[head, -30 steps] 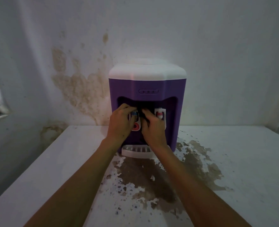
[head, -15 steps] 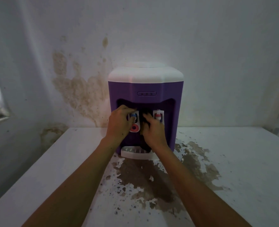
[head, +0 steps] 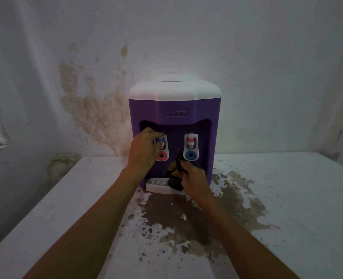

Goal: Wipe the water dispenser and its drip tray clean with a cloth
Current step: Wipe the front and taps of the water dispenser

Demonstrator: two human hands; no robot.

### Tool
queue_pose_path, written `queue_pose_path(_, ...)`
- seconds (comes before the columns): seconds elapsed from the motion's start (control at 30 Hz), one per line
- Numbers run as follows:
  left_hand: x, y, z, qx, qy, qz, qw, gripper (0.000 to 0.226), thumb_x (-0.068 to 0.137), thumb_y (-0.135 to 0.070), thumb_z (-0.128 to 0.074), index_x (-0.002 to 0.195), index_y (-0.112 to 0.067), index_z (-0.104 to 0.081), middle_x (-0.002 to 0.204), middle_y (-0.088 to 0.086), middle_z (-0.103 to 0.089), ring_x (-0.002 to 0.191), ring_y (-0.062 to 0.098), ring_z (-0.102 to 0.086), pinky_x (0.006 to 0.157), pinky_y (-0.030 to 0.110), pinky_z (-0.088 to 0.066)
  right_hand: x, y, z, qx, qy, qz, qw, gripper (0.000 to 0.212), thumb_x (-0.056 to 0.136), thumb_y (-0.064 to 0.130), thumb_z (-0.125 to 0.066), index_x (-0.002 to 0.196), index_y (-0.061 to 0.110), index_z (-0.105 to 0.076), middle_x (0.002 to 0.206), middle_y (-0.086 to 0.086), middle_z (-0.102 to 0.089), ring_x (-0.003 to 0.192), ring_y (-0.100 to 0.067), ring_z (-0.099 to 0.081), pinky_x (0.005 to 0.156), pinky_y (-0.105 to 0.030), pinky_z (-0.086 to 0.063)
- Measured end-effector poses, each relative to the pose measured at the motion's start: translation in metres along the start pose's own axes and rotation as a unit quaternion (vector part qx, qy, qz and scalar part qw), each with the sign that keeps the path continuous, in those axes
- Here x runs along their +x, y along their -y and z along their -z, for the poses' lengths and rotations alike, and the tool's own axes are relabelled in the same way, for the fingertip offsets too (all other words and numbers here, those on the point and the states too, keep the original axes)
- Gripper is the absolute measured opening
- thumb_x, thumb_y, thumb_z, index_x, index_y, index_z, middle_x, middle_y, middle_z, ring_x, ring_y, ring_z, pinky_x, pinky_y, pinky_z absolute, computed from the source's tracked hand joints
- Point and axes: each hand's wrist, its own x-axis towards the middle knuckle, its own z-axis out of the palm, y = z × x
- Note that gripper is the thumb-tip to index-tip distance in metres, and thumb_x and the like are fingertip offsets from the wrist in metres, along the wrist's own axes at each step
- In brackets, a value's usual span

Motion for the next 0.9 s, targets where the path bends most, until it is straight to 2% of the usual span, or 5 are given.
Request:
queue_pose_path(0.23,-0.003,-0.002,-0.002,0.004,-0.006,-0.001,1.000,0.032,0.090,-0.013,-0.074,0.121,-0.015,-0.074,0.108,0.001,-0.065,0.093,0.023,-0.064,0.079,0.030,-0.049,0.000,-0.016,0.031,0.026,-0.081,-0.047,0.995,0.033,0.099,0.002,-0.046,0.125,0.012,-0.064,0.100,-0.003,-0.065,0.094,-0.028,-0.066,0.065,-0.011,-0.039)
queue_pose_path(0.37,-0.003,-0.003,-0.001,0.004,-0.004,0.002,1.000,0.031,0.089,-0.012,-0.074,0.121,-0.013,-0.074,0.107,0.002,-0.066,0.093,0.024,-0.064,0.078,0.027,-0.047,0.011,0.007,0.049,0.104,-0.121,-0.074,0.984,0.034,0.103,0.007,-0.047,0.132,0.012,-0.064,0.110,0.000,-0.065,0.100,-0.019,-0.062,0.079,-0.021,-0.041)
queue_pose_path(0.57,-0.003,-0.003,-0.001,0.005,-0.005,0.004,1.000,0.031,0.089,-0.012,-0.074,0.120,-0.016,-0.074,0.105,0.000,-0.065,0.089,0.022,-0.063,0.075,0.025,-0.044,0.050,0.037,0.081,0.013,-0.141,0.062,0.988,0.026,0.099,-0.002,-0.043,0.113,0.004,-0.065,0.092,-0.010,-0.068,0.080,-0.025,-0.066,0.062,-0.015,-0.041)
queue_pose_path(0.73,-0.004,-0.002,-0.002,0.009,-0.008,0.002,1.000,0.031,0.089,-0.012,-0.073,0.120,-0.016,-0.074,0.106,0.000,-0.065,0.089,0.022,-0.063,0.075,0.026,-0.045,0.040,0.017,0.078,-0.139,-0.086,0.117,0.980,0.052,0.088,-0.009,-0.054,0.139,0.001,-0.054,0.144,-0.017,-0.054,0.111,-0.037,-0.063,0.092,-0.044,-0.054)
queue_pose_path(0.9,-0.003,-0.005,0.000,0.009,-0.003,0.009,1.000,0.031,0.090,-0.013,-0.072,0.121,-0.016,-0.074,0.106,0.002,-0.065,0.090,0.023,-0.063,0.075,0.029,-0.047,0.042,0.031,0.078,-0.067,-0.115,0.068,0.989,0.040,0.095,-0.005,-0.045,0.131,0.002,-0.061,0.120,-0.015,-0.067,0.098,-0.033,-0.066,0.085,-0.035,-0.052)
